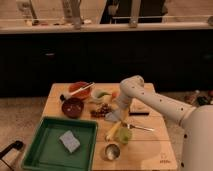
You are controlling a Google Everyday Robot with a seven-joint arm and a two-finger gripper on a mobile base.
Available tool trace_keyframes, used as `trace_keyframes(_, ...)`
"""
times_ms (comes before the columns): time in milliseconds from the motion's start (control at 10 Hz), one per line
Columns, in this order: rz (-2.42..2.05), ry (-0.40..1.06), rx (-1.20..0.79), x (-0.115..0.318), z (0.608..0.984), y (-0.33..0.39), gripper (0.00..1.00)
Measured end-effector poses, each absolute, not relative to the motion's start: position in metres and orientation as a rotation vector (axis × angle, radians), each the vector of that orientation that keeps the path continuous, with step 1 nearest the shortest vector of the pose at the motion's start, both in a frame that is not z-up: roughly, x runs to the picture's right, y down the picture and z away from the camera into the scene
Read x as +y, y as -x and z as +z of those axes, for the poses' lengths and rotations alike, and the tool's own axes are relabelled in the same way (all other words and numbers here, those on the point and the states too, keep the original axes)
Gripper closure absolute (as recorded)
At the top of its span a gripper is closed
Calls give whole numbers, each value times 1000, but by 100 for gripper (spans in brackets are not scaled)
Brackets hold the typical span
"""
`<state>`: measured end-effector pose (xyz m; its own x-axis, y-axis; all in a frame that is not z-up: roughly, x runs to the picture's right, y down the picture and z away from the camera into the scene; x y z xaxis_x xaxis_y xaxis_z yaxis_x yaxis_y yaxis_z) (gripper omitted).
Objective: Wipe purple bowl with towel
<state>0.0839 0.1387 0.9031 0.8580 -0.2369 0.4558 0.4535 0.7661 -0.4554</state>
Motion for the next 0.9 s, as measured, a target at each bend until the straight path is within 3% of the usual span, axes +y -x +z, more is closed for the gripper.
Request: trace_keyframes(900, -357, 638, -368, 151, 908, -99, 20)
